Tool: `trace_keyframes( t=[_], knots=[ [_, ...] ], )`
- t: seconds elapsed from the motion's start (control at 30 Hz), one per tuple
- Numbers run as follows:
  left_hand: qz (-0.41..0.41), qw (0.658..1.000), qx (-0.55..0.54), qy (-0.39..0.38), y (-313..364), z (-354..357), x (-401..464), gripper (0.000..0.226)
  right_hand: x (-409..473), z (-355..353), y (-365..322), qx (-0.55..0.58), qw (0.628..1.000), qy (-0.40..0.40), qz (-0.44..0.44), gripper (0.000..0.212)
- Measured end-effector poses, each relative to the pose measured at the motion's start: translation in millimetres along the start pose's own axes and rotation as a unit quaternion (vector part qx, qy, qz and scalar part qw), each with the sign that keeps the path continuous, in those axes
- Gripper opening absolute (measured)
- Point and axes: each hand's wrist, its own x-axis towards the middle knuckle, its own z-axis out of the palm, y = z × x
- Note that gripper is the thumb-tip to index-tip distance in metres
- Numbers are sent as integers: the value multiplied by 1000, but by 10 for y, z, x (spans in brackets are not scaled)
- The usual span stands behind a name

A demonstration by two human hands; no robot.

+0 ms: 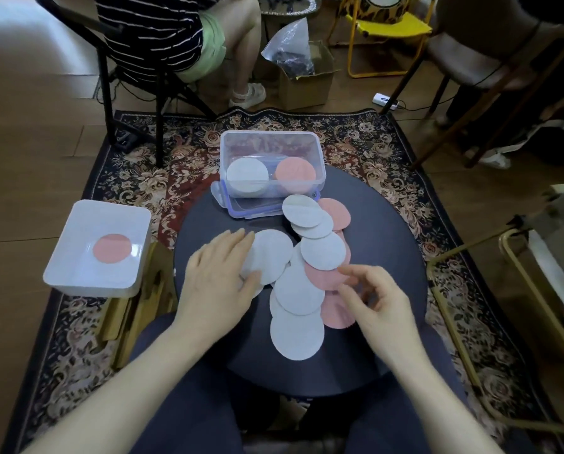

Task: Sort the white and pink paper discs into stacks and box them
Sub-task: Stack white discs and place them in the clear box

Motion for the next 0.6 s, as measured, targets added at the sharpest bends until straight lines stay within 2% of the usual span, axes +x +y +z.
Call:
trace_keyframes(
  t=[0.1, 0.2, 0.3, 0.43, 0.53, 0.6],
  knots=[
    [0, 992, 88, -87, -31, 80, -165, 73, -167, 128, -116, -60, 997, -46, -34, 27],
    [15, 986, 138, -92, 29, 126, -359, 71, -323, 244, -153, -131, 985, -87, -68, 32],
    [23, 985, 144, -95, 91, 127, -521, 67, -451, 302, -90, -192, 971, -100, -105, 40],
    [30, 983, 130, -127, 179, 70, -698, 62, -500, 251, -24, -235, 962, -76, -118, 30],
    [31, 980, 115, -156, 248, 28, -800, 60, -470, 213, -65, -215, 969, -67, -104, 23],
    [15, 985, 89, -147, 304, -26, -830, 61, -418, 224, -129, -183, 978, -63, -81, 21]
  ],
)
